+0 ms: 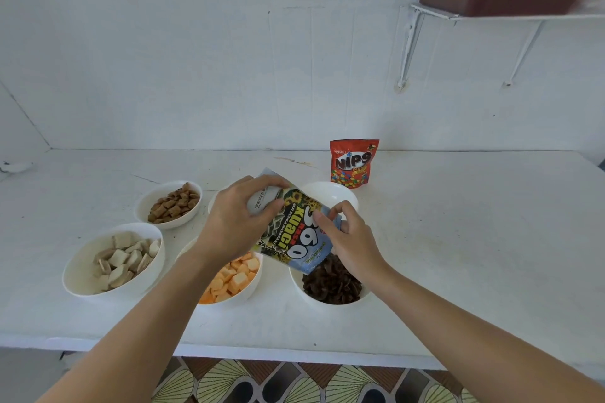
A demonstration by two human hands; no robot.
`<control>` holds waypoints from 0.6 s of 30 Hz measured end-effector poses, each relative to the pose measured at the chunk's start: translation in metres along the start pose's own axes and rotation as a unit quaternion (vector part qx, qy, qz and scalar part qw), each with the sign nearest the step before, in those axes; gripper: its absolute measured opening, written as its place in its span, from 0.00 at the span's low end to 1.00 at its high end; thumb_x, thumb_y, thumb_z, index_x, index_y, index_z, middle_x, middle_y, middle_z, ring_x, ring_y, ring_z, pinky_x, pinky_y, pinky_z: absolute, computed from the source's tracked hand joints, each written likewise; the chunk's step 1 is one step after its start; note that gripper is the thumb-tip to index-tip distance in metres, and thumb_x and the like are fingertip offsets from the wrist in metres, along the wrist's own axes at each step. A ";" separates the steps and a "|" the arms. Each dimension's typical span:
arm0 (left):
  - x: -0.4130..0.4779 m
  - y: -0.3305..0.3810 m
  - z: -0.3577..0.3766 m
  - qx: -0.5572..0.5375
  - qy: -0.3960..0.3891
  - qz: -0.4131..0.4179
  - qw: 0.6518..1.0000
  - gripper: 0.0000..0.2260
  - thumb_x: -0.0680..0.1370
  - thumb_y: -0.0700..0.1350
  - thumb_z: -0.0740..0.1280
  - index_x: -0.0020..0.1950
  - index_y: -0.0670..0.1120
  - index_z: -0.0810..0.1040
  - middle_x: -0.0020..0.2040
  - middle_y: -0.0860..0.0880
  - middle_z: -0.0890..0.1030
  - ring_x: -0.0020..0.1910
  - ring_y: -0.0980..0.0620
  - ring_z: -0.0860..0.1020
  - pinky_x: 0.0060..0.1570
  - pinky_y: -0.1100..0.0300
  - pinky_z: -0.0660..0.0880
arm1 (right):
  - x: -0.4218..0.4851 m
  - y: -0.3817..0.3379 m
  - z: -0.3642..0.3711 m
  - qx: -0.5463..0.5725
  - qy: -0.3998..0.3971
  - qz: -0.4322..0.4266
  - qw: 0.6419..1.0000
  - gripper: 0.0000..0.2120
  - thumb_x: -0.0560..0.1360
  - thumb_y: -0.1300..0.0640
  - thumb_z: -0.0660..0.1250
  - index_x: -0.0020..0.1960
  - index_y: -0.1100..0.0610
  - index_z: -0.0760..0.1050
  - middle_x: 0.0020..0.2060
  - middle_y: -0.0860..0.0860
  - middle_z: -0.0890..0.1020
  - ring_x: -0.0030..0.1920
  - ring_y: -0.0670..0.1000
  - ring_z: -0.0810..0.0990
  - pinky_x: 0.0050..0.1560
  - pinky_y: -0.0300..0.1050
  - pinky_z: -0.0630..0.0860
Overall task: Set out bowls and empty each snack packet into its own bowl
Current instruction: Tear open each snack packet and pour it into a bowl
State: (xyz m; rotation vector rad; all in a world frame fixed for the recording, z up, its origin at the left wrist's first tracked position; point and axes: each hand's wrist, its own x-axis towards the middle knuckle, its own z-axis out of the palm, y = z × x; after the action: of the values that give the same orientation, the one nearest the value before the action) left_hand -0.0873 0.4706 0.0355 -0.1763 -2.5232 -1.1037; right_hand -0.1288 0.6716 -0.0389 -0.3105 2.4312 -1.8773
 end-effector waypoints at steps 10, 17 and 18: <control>0.023 0.050 -0.036 -0.022 0.110 0.035 0.993 0.08 0.78 0.48 0.72 0.56 0.54 0.81 0.45 0.58 0.83 0.41 0.58 0.84 0.33 0.55 0.83 | 0.008 -0.044 -0.007 0.125 0.033 -0.061 0.990 0.14 0.77 0.45 0.69 0.47 0.53 0.68 0.45 0.57 0.86 0.47 0.54 0.86 0.49 0.67 0.81; 0.018 0.039 -0.021 -0.024 0.079 0.033 0.996 0.10 0.78 0.48 0.73 0.59 0.52 0.84 0.50 0.56 0.85 0.44 0.59 0.84 0.36 0.65 0.80 | 0.006 -0.026 -0.008 0.101 0.027 -0.031 0.994 0.14 0.77 0.43 0.68 0.45 0.51 0.67 0.46 0.55 0.86 0.47 0.51 0.86 0.50 0.62 0.82; 0.016 0.035 -0.017 -0.030 0.058 0.026 0.998 0.11 0.78 0.48 0.72 0.60 0.52 0.84 0.51 0.56 0.84 0.46 0.60 0.84 0.38 0.67 0.80 | 0.005 -0.021 -0.008 0.084 0.024 -0.027 0.996 0.15 0.77 0.43 0.68 0.46 0.52 0.67 0.45 0.54 0.86 0.46 0.49 0.86 0.49 0.59 0.82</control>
State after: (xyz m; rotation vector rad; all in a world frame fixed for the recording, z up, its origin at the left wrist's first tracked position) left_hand -0.0881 0.4817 0.0764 -0.1865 -2.3730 -1.1366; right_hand -0.1322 0.6733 -0.0158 -0.3271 2.2961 -2.1195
